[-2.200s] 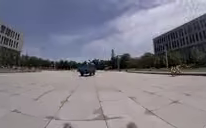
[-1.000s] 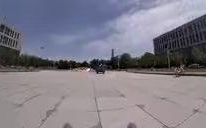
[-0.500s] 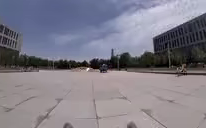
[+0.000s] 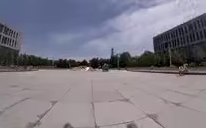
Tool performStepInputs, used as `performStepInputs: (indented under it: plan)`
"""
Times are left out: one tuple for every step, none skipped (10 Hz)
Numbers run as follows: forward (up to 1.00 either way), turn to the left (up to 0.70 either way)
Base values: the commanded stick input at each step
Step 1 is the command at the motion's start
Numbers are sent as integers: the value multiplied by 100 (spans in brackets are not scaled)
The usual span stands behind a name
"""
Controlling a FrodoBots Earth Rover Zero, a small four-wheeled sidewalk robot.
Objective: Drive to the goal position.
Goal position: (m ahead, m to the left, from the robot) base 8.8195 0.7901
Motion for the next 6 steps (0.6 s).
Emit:
performStepInputs:
  plan:
    - [45,0]
    - [45,0]
    - [45,0]
    - [45,0]
    - [45,0]
    - [45,0]
